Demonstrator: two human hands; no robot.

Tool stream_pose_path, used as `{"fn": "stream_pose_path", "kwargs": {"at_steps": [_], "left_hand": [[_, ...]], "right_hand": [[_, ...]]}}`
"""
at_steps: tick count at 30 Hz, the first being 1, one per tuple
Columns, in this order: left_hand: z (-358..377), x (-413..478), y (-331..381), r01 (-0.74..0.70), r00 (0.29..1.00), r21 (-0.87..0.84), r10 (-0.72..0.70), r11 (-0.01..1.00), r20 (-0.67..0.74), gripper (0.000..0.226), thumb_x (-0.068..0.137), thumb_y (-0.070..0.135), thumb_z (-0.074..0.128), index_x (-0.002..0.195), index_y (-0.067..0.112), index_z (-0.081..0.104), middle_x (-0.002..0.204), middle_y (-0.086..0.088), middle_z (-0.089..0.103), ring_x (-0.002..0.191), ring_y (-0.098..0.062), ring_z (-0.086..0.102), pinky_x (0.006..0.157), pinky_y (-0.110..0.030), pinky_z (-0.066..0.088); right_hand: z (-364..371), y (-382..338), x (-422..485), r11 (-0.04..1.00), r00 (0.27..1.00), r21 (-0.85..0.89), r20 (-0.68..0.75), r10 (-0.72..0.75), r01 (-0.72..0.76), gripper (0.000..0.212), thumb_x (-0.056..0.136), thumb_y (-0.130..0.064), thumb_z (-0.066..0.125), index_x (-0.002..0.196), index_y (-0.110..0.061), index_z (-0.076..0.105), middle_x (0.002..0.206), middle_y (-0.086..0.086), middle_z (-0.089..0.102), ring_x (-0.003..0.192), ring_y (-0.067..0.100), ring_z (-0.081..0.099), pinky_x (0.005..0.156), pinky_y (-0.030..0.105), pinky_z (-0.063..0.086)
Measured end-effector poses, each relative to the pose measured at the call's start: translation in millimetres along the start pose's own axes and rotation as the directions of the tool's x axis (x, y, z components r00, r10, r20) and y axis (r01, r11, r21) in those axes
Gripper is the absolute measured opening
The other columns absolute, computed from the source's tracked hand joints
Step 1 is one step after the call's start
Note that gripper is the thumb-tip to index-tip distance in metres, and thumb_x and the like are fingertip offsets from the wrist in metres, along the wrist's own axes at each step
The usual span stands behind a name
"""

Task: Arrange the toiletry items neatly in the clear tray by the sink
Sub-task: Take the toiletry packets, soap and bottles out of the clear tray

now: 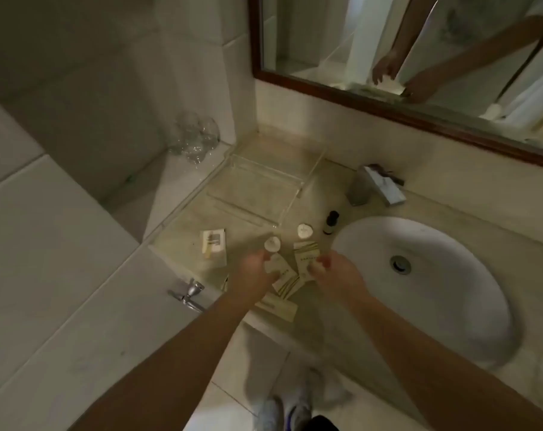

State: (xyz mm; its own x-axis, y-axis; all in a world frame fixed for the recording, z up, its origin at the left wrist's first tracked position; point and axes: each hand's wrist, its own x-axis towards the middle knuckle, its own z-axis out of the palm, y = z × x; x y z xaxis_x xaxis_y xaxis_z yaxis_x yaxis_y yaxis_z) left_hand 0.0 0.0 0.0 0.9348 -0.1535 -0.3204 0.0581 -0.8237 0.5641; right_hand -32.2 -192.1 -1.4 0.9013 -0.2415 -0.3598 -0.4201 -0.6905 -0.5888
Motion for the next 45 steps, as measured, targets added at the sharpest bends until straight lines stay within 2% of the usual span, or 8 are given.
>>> {"fn": "stream_pose_path", "kwargs": {"at_steps": [10, 17, 22, 26, 32, 36, 41, 45], "left_hand": [[28.5, 37.1, 8.2, 0.157, 0.987, 0.301, -0.156, 0.941, -0.026, 0.062, 0.072, 0.046, 0.073, 0.124, 0.022, 0.047, 0.121, -0.007, 0.052, 0.114, -0.028, 0.047, 0.093, -0.044, 0.045], [32.8, 48.9, 6.4, 0.209, 0.977, 0.211, -0.214, 0.955, 0.001, 0.032, 0.073, 0.034, 0.075, 0.098, 0.019, 0.064, 0.104, -0.006, 0.066, 0.095, -0.024, 0.063, 0.083, -0.042, 0.054], [14.9, 57.1, 2.9, 0.229, 0.970, 0.041, -0.231, 0.973, 0.081, 0.009, 0.080, 0.022, 0.069, 0.079, 0.020, 0.060, 0.090, 0.000, 0.066, 0.081, -0.017, 0.064, 0.070, -0.032, 0.054], [-26.8, 67.1, 0.4, 0.223, 0.975, -0.161, -0.223, 0.961, 0.018, 0.021, 0.078, 0.011, 0.072, 0.068, 0.020, 0.056, 0.071, 0.008, 0.058, 0.066, -0.009, 0.056, 0.052, -0.017, 0.038], [-112.3, 103.6, -16.1, 0.218, 0.951, -0.497, -0.298, 0.840, -0.087, 0.016, 0.078, 0.003, 0.071, 0.076, 0.018, 0.067, 0.079, -0.007, 0.071, 0.074, -0.023, 0.069, 0.070, -0.035, 0.057], [-151.5, 138.4, -26.0, 0.180, 0.937, -0.575, -0.317, 0.798, -0.146, 0.011, 0.082, 0.001, 0.067, 0.090, 0.008, 0.069, 0.082, -0.006, 0.069, 0.070, -0.014, 0.065, 0.057, -0.018, 0.054], [-168.3, 193.8, -43.0, 0.130, 0.950, -0.543, -0.261, 0.830, -0.171, 0.011, 0.083, 0.002, 0.066, 0.089, 0.011, 0.066, 0.079, 0.000, 0.065, 0.077, -0.020, 0.065, 0.063, -0.019, 0.053], [-154.5, 229.3, -57.0, 0.159, 0.955, -0.490, -0.259, 0.857, -0.143, 0.014, 0.081, 0.003, 0.064, 0.082, 0.017, 0.063, 0.084, -0.002, 0.068, 0.082, -0.023, 0.068, 0.067, -0.029, 0.054]], "right_hand": [[12.9, 10.3, 47.7, 0.988, 1.000, -0.157, -0.006, -0.004, 0.003, 0.062, 0.074, -0.046, 0.073, 0.117, -0.013, 0.043, 0.111, 0.008, 0.050, 0.099, 0.029, 0.057, 0.080, 0.040, 0.050], [16.7, 23.6, 56.3, 0.998, 0.996, -0.034, 0.064, 0.058, -0.056, 0.068, 0.069, -0.034, 0.077, 0.125, -0.017, 0.041, 0.110, 0.006, 0.059, 0.100, 0.028, 0.060, 0.082, 0.038, 0.051], [11.7, 30.1, 57.7, 0.994, 0.986, 0.102, 0.168, 0.015, -0.032, 0.025, 0.085, -0.029, 0.066, 0.105, -0.015, 0.062, 0.096, -0.003, 0.065, 0.090, 0.017, 0.063, 0.078, 0.034, 0.053], [1.5, 7.1, 57.3, 0.968, 0.981, 0.246, 0.195, 0.001, -0.050, 0.020, 0.088, -0.031, 0.062, 0.105, -0.021, 0.066, 0.096, -0.007, 0.067, 0.089, 0.010, 0.062, 0.074, 0.027, 0.050], [-16.7, -63.2, 73.4, 0.902, 0.987, 0.424, 0.163, 0.016, -0.084, 0.005, 0.092, -0.027, 0.061, 0.088, -0.027, 0.063, 0.082, -0.009, 0.066, 0.071, 0.005, 0.059, 0.061, 0.020, 0.045], [-17.1, -107.4, 98.4, 0.874, 0.995, 0.481, 0.099, 0.021, -0.066, 0.012, 0.094, -0.019, 0.056, 0.101, -0.028, 0.059, 0.088, -0.014, 0.063, 0.077, 0.005, 0.060, 0.066, 0.025, 0.050], [-25.7, -144.3, 139.6, 0.960, 0.982, 0.277, 0.174, -0.079, 0.028, 0.033, 0.090, -0.016, 0.060, 0.122, -0.025, 0.054, 0.109, -0.013, 0.060, 0.098, 0.008, 0.057, 0.066, 0.016, 0.048], [-32.8, -157.5, 166.0, 0.993, 0.979, 0.105, 0.192, -0.071, 0.051, 0.020, 0.086, -0.017, 0.065, 0.100, -0.030, 0.059, 0.098, -0.010, 0.063, 0.089, 0.009, 0.063, 0.064, 0.022, 0.053]]}}
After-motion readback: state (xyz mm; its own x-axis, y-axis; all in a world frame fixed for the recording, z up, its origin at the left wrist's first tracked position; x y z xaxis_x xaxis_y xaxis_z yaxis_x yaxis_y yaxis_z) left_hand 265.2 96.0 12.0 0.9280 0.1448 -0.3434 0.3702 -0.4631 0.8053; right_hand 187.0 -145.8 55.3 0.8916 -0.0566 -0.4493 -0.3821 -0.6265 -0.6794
